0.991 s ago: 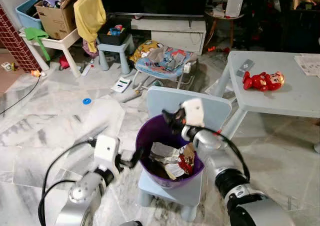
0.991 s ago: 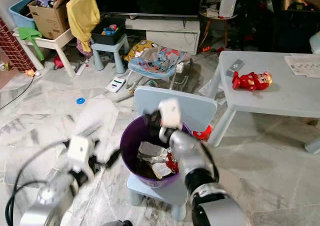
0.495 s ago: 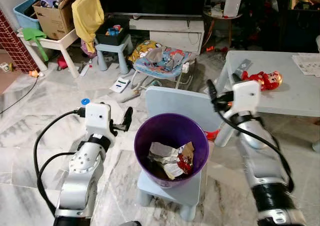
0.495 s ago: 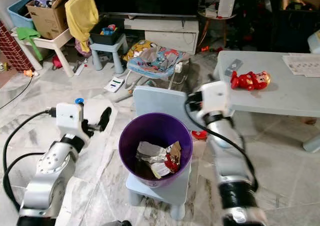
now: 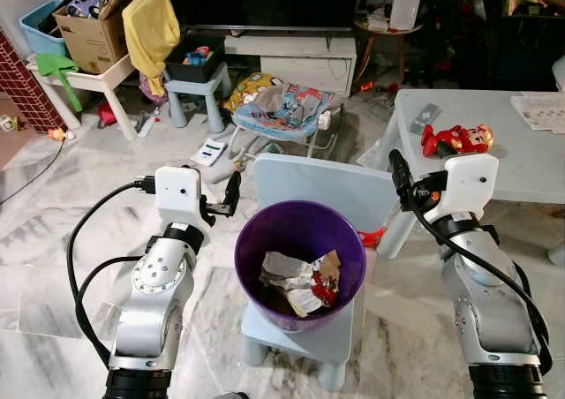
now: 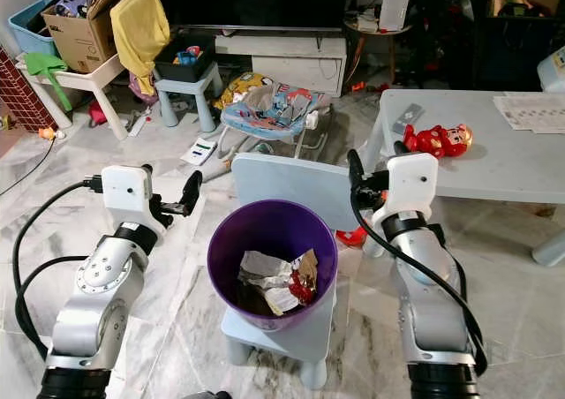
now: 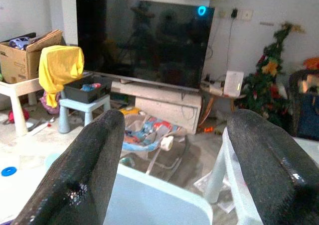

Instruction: Picking trash to rubbish bin

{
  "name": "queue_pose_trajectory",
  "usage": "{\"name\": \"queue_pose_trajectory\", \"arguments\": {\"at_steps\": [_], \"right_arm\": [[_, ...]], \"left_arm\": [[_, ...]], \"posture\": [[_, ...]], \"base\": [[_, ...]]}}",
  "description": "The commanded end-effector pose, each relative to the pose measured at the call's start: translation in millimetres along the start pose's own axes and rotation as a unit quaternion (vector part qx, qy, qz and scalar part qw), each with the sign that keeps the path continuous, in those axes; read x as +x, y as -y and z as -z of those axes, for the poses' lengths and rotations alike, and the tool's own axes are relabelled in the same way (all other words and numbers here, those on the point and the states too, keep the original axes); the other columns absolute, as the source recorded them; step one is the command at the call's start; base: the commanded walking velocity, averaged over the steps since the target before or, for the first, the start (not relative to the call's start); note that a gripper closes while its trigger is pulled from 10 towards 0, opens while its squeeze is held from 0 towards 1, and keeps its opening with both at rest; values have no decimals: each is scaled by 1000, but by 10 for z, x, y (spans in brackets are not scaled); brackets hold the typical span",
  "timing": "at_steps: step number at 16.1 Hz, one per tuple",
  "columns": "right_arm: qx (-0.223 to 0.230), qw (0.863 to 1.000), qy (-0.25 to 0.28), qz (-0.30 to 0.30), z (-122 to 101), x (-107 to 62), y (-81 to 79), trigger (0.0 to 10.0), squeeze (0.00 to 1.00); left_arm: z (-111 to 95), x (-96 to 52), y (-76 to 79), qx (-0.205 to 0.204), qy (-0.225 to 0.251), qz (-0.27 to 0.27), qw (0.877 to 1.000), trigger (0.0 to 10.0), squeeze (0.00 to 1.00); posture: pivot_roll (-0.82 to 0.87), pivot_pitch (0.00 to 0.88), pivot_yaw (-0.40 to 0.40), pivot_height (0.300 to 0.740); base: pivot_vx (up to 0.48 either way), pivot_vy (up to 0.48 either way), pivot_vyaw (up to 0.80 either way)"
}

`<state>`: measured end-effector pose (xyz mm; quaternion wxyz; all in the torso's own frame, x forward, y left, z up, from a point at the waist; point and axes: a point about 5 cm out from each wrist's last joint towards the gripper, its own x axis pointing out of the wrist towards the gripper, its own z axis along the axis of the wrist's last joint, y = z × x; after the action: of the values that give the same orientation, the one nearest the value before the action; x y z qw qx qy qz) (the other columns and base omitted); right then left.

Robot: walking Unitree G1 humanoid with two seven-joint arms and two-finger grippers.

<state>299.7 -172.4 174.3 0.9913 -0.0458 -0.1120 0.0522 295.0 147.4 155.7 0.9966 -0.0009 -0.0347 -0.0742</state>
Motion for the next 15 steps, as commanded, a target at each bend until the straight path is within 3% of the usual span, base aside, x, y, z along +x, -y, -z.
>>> {"name": "queue_pose_trajectory", "arguments": {"at_steps": [1, 4, 12, 15], "right_arm": [[3, 1000, 4, 2, -58, 9, -4, 10000, 0], [2, 1000, 2, -6, -73, 32, -31, 10000, 0], [12, 1000, -6, -9, -75, 39, -59, 10000, 0], [12, 1000, -8, -9, -67, 42, -61, 10000, 0]], "left_arm": [[3, 8, -17, 1, -2, -6, 1000, 10000, 0], [8, -2, -4, -3, 0, -10, 1000, 10000, 0], [-8, 12, 22, -31, 0, -2, 1000, 10000, 0], [-2, 9, 21, -33, -3, -1, 999, 10000, 0]], "posture": [[-7, 61, 12, 740], [-7, 60, 9, 740], [-8, 63, 9, 740], [-6, 63, 7, 740]], "base": [[0, 0, -800], [0, 0, -800], [0, 0, 0], [0, 359, 0]]}}
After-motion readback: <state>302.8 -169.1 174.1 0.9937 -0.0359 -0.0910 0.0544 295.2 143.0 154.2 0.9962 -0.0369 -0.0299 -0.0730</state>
